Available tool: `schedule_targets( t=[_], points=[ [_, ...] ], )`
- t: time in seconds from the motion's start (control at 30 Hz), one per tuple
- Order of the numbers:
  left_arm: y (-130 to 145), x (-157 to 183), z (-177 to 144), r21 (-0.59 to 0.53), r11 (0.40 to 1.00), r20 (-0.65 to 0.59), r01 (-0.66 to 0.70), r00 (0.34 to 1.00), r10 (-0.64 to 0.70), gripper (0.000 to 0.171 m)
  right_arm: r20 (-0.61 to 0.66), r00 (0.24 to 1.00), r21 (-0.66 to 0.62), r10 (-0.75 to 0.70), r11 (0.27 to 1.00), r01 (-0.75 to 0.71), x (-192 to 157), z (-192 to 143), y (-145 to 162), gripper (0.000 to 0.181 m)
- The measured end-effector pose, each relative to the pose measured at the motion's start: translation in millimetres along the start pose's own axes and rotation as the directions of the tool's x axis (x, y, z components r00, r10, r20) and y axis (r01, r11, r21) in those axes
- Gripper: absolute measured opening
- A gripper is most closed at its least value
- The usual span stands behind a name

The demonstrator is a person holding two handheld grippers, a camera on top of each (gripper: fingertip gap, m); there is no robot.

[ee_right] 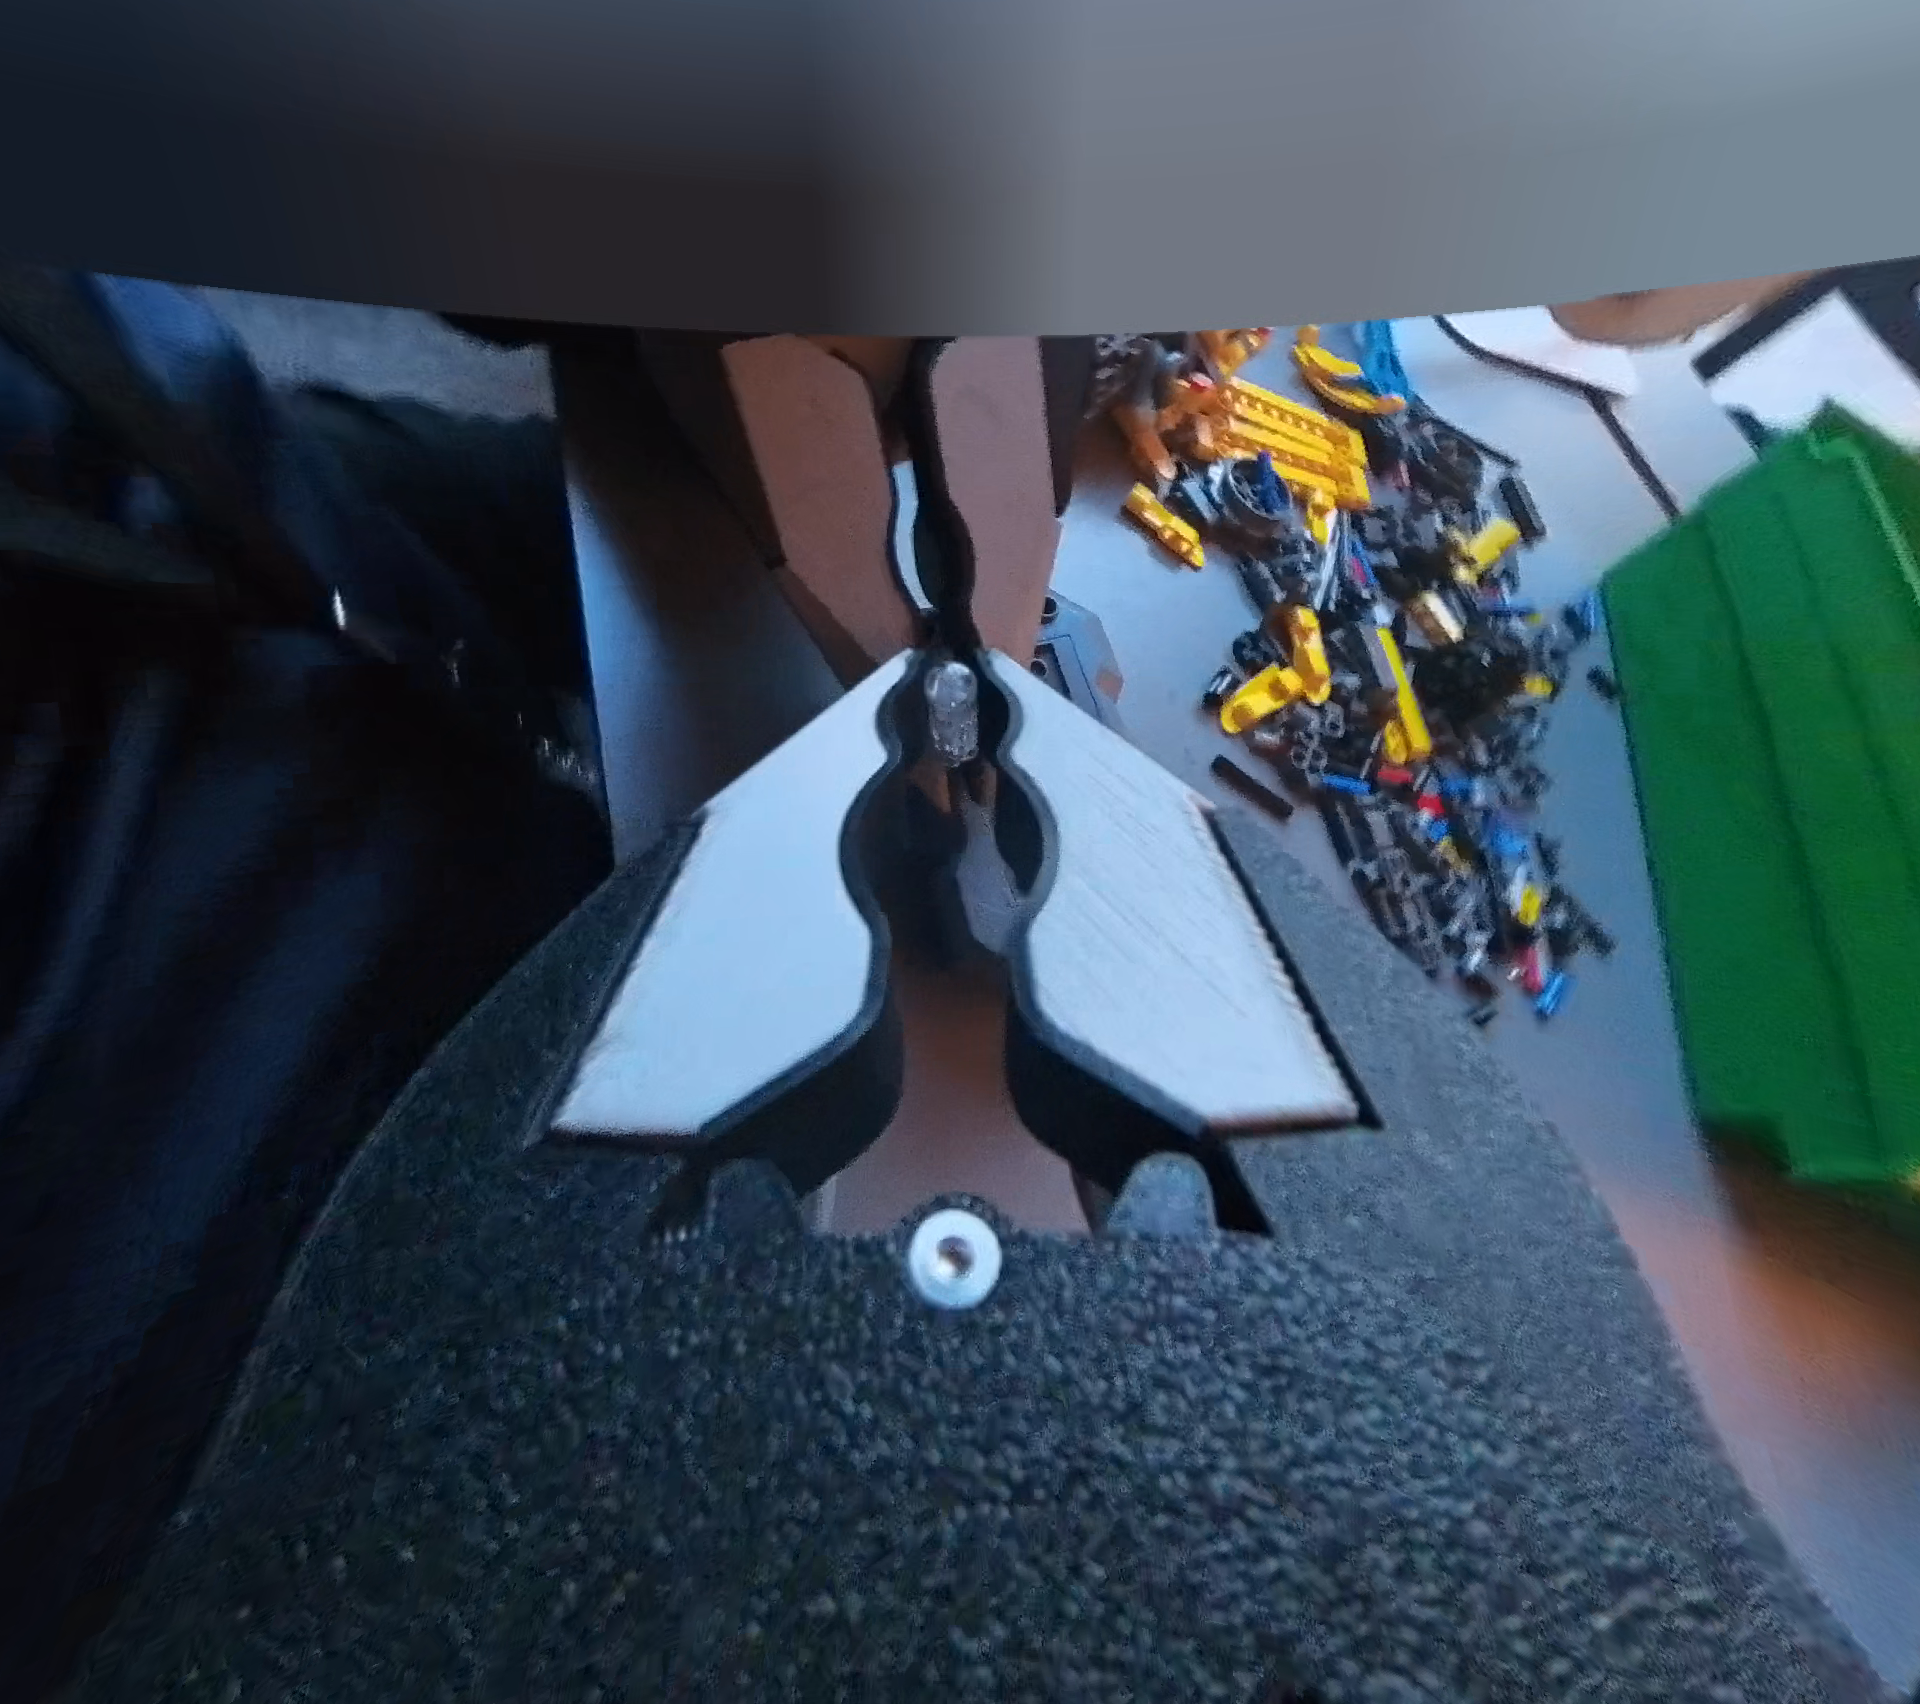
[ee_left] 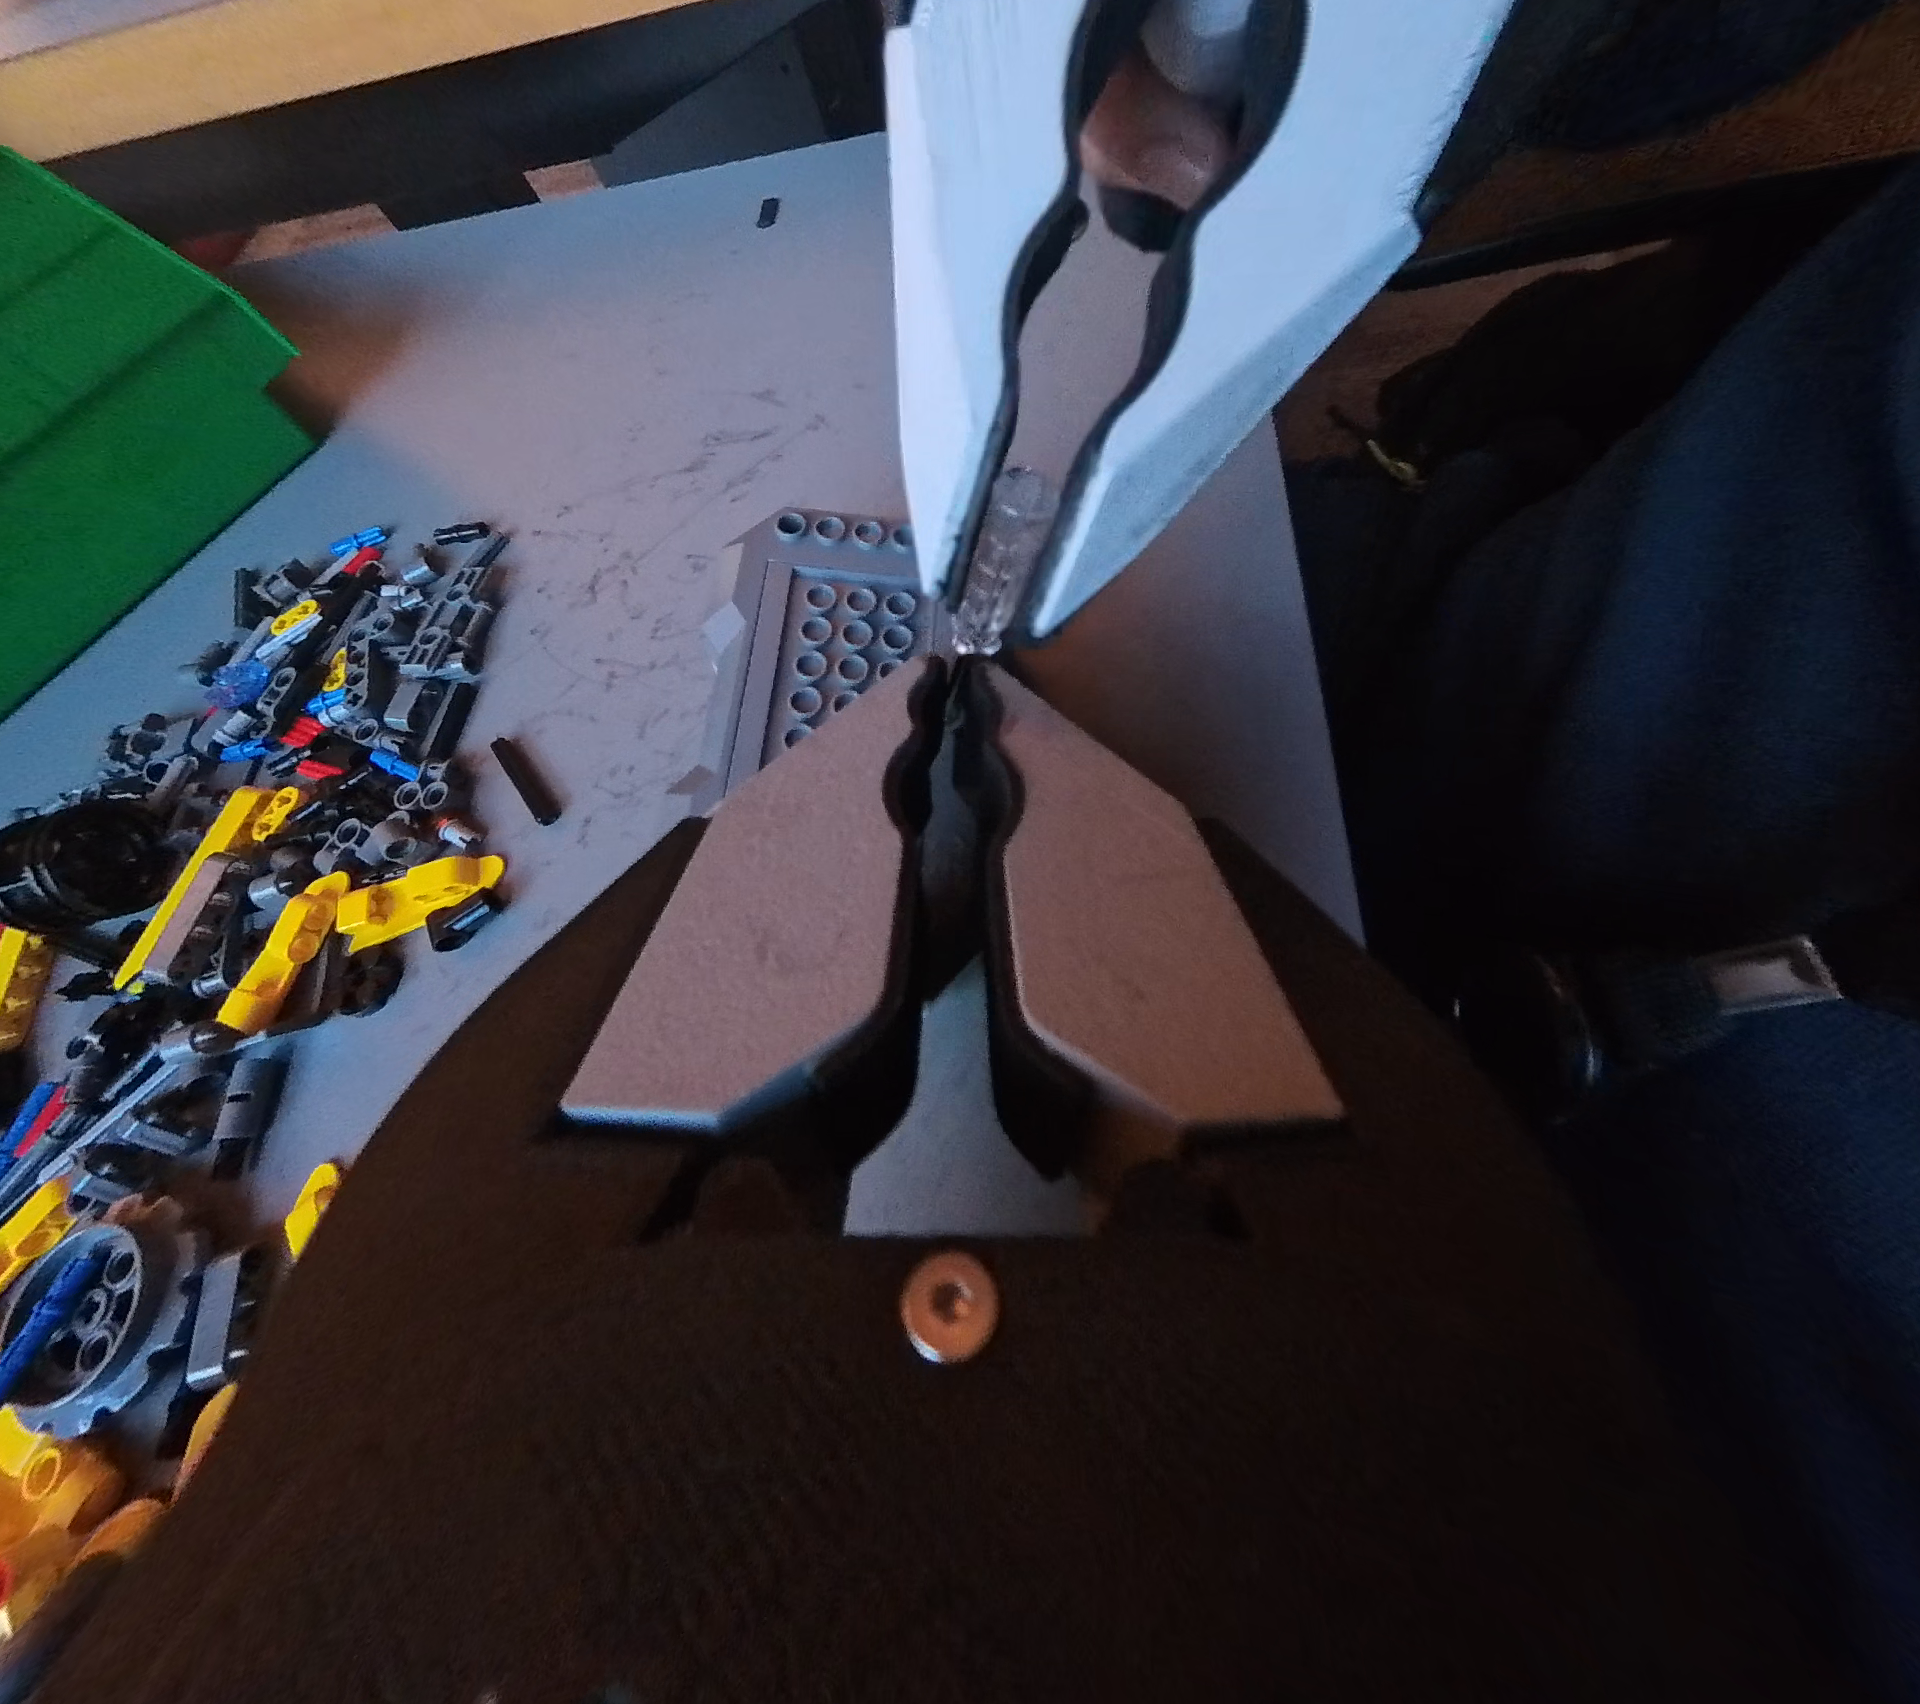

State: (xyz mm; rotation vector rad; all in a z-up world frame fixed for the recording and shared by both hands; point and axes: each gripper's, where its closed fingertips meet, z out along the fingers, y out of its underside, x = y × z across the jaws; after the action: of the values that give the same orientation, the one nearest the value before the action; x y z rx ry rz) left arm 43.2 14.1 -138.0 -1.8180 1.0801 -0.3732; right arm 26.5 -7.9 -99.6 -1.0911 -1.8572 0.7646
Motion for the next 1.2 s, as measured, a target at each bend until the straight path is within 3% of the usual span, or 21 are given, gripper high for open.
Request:
schedule_targets(
  t=[0.2, 0.3, 0.5, 0.63, 0.73, 0.8, 0.93, 1.03, 1.2],
  points=[
    [0, 2, 1, -0.004, 1.000, 0.012, -0.029, 1.000, 0.029, 0.001, 0.225, 0.930, 0.026, -0.292, 0.955, 0.294, -10, 0, 0, 0.008],
    [0, -1, 0, -0.003, 1.000, 0.019, -0.015, 1.000, 0.016, 0.000, 0.267, 0.930, 0.011, -0.253, 0.966, 0.259, -2, 1, 0, 0.009],
    [0, -1, 0, -0.003, 1.000, 0.013, -0.001, 1.000, 0.001, 0.000, 0.054, 0.997, -0.029, -0.052, 0.998, 0.054, 5, -3, 3, 0.010],
    [0, -1, 1, -0.003, 1.000, 0.017, -0.006, 1.000, 0.006, 0.000, -0.154, 0.987, -0.012, 0.044, 0.999, -0.047, 10, -4, 3, 0.010],
    [0, -1, 0, -0.003, 1.000, 0.017, -0.005, 1.000, 0.005, 0.000, -0.203, 0.966, 0.053, 0.161, 0.987, -0.153, 11, -3, 2, 0.010],
    [0, 0, 1, -0.005, 1.000, 0.018, -0.013, 1.000, 0.013, 0.000, -0.147, 0.968, 0.081, 0.203, 0.978, -0.193, 5, 0, -1, 0.008],
    [0, 0, 1, -0.003, 1.000, 0.014, -0.011, 1.000, 0.011, 0.000, -0.004, 0.994, 0.062, 0.112, 0.992, -0.111, 4, -1, 0, 0.008],
    [0, 0, 1, -0.002, 1.000, 0.011, -0.008, 1.000, 0.008, 0.000, 0.171, 0.983, 0.024, -0.061, 0.998, 0.058, 1, -5, 4, 0.009],
    [0, 1, 0, -0.004, 1.000, 0.011, -0.015, 1.000, 0.015, 0.000, 0.373, 0.869, 0.030, -0.326, 0.940, 0.340, -7, -5, 4, 0.008]
  ],
)
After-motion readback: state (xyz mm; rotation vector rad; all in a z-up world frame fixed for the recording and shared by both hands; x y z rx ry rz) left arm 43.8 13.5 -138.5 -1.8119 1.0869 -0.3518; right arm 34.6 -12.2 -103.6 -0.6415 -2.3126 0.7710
